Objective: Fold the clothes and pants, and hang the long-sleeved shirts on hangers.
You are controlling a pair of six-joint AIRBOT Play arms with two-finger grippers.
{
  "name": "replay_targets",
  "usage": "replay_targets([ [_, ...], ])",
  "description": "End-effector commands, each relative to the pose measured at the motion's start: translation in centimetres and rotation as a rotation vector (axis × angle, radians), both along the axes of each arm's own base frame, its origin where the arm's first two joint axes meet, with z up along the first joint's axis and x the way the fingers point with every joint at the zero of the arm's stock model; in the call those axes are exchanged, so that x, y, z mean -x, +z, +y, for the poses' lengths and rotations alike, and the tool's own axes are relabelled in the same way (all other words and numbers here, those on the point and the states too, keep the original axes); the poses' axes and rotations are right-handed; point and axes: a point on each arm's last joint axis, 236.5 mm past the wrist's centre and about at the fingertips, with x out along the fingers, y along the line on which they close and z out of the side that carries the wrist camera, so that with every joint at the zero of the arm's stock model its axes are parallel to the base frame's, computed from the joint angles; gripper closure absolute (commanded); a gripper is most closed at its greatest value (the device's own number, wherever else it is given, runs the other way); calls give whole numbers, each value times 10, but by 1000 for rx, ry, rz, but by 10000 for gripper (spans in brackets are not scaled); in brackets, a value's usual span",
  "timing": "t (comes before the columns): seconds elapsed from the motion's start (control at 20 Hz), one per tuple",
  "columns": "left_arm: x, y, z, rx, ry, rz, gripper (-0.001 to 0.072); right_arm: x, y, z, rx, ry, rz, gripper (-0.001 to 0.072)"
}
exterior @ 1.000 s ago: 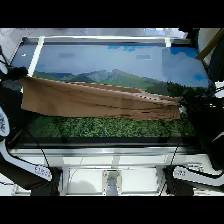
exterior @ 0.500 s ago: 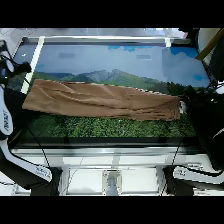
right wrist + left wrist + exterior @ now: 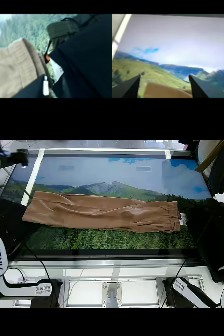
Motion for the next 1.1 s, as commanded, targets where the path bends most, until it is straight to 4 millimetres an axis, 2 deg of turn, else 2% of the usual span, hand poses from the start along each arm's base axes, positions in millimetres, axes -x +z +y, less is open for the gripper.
replay_targets([
  [0.0, 1, -4, -84, -80, -199, 48, 14, 7, -40, 8, -297, -82, -94, 511],
  [0.05, 0, -8, -105, -96, -247, 56, 14, 10, -55, 25, -460, -23, -70, 472],
  [0.1, 0, -13, -125, -116, -292, 65, 14, 12, -61, 38, -607, 27, -74, 326],
  [0.15, 0, -17, -142, -131, -325, 71, 14, 14, -65, 46, -753, 47, -79, 77],
  [0.2, 0, -20, -156, -134, -350, 76, 14, 17, -72, 48, -837, 46, -66, 25],
  [0.3, 0, -28, -179, -136, -391, 87, 14, 24, -99, 50, -869, 52, 5, 25],
  [0.4, 0, -37, -193, -137, -415, 103, 14, 25, -123, 52, -815, 65, 77, 25],
  [0.55, 3, -61, -206, -137, -439, 170, 15, 16, -143, 65, -776, 94, 130, 25],
  [0.7, 6, -91, -217, -143, -459, 254, 15, 19, -152, 84, -786, 148, 189, 25],
  [0.95, 5, -123, -238, -149, -496, 313, 14, 12, -160, 75, -724, 125, 181, 29],
  [1.05, 6, -137, -248, -151, -513, 338, 15, 12, -159, 80, -732, 139, 190, 32],
])
